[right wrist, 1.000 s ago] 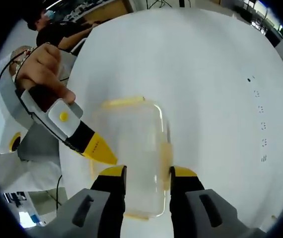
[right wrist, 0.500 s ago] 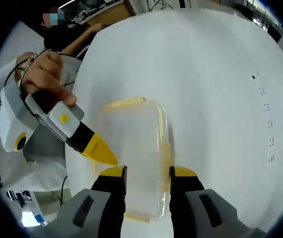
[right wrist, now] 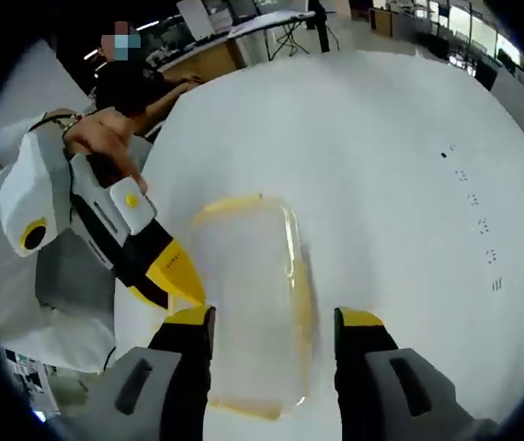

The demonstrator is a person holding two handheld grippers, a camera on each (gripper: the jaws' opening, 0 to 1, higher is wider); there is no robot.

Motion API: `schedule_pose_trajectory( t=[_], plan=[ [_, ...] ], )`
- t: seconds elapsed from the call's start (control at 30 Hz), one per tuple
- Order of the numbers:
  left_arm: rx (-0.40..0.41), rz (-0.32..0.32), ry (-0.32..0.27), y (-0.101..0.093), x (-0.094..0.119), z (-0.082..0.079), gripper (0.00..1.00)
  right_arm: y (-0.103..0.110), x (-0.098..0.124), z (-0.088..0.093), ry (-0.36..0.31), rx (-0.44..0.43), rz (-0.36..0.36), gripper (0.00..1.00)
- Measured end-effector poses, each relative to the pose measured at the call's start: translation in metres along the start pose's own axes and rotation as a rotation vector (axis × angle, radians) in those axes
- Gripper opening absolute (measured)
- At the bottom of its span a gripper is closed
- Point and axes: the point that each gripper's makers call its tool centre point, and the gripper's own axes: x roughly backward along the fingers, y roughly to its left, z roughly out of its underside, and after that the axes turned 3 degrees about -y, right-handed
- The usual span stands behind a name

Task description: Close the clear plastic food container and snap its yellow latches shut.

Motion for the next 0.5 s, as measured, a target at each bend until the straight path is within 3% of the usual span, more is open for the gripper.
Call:
schedule_pose_trajectory(
  t=[0.07, 0.13, 0.2, 0.27, 0.37, 0.5],
  plan=[
    [0.01, 0.007, -0.016, 0.002, 0.006, -0.004, 0.26, -0.009, 0.01, -0.002, -0.017, 0.025, 0.014, 0.55],
    [0.032, 0.003, -0.037, 0.007, 0.012, -0.007, 0.32, -0.001, 0.021, 0.005, -0.053, 0.06, 0.065, 0.58],
    [0.08, 0.03, -0.056, 0.008, 0.018, -0.008, 0.44, 0.011, 0.028, 0.01, -0.072, 0.077, 0.065, 0.63],
    [0.093, 0.038, -0.05, 0.013, 0.021, -0.004, 0.57, 0.01, 0.029, 0.01, -0.087, 0.091, 0.067, 0.62],
    [0.063, 0.007, -0.026, 0.027, 0.023, 0.005, 0.57, 0.016, 0.028, 0.021, -0.078, 0.107, 0.085, 0.62],
    [0.109, -0.022, -0.018, 0.041, 0.02, 0.014, 0.68, 0.021, 0.025, 0.032, -0.09, 0.093, 0.098, 0.7]
  ],
)
